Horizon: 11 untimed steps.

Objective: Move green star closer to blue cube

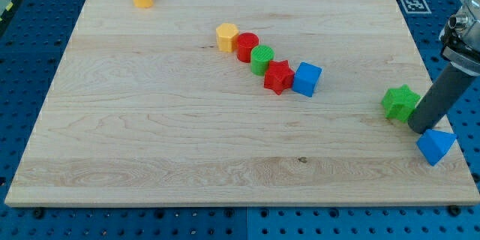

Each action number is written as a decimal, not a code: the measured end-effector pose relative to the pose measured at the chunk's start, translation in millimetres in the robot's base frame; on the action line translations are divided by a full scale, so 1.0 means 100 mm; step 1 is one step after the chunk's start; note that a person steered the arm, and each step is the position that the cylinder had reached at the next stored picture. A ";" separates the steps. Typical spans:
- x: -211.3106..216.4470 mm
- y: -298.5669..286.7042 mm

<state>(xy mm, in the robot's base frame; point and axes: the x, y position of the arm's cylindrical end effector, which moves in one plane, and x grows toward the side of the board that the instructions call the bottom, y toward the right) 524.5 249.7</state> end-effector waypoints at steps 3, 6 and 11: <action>-0.74 -0.52; -1.02 -0.77; -1.30 -1.05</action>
